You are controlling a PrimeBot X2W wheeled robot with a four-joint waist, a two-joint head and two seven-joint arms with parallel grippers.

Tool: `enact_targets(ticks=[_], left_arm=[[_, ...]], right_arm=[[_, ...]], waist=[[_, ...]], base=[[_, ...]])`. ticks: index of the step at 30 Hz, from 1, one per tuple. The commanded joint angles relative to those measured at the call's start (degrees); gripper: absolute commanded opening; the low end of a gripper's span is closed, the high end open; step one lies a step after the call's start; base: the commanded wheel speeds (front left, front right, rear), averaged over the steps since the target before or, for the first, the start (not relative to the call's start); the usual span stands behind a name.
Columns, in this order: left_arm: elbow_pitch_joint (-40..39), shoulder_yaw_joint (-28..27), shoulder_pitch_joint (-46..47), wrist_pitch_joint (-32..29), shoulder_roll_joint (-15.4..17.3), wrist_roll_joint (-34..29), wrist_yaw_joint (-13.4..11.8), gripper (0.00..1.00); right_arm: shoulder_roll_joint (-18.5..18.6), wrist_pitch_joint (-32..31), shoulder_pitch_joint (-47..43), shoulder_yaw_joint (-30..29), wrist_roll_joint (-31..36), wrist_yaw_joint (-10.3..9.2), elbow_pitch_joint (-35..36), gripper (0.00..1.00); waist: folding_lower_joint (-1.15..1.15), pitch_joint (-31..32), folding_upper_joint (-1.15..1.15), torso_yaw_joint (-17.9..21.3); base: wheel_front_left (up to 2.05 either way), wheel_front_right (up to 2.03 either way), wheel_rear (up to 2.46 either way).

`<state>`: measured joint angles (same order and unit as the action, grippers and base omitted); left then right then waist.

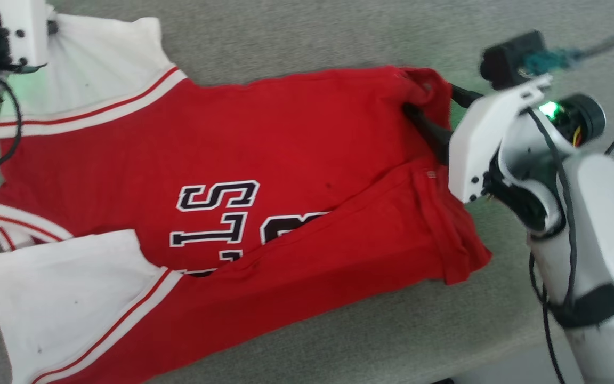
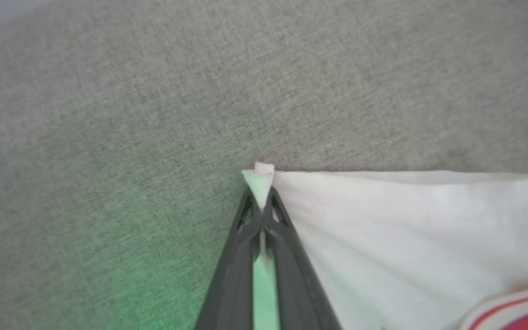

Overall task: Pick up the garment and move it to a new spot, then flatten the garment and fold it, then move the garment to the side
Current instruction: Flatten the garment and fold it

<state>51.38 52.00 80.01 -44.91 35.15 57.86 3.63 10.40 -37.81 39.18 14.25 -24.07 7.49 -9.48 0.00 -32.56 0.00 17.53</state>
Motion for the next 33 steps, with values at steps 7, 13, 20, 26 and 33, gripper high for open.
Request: enact_targets(ticks=[7, 13, 20, 26, 33], left_arm=[[3.9, 1.6, -0.4, 1.6, -4.1, -0.4, 1.7, 0.0], [5.6, 1.5, 0.9, 3.8, -5.8, 0.1, 2.8, 0.0], [4.8, 1.6, 1.9, 3.1, -5.9, 1.1, 3.4, 0.0], [1.7, 2.6, 0.3, -0.9, -4.8, 1.8, 3.2, 0.0], [-9.8, 3.6, -4.8, -5.3, -1.3, 2.7, -1.6, 0.0]], right_arm=[[-0.1, -8.4, 6.6, 3.9, -3.0, 0.0, -11.4, 1.0], [0.6, -12.5, 9.5, 4.3, -5.0, 0.0, -15.6, 0.0], [3.3, -10.0, 8.1, 4.2, -6.8, 0.01, -12.0, 0.0], [7.5, -8.9, 3.6, 3.3, -7.9, 0.0, -5.2, 0.0], [11.5, -10.2, -3.2, 0.6, -7.9, 0.0, 3.7, 0.0]], waist=[[0.0, -0.8, 0.0, -2.4], [0.0, 0.0, 0.0, -4.1], [0.0, 3.2, 0.0, -6.8], [0.0, 7.0, 0.0, -9.3], [0.0, 11.0, 0.0, -11.8]], base=[[0.0, 0.0, 0.0], [0.0, 0.0, 0.0], [0.0, 0.0, 0.0], [0.0, 0.0, 0.0], [0.0, 0.0, 0.0]])
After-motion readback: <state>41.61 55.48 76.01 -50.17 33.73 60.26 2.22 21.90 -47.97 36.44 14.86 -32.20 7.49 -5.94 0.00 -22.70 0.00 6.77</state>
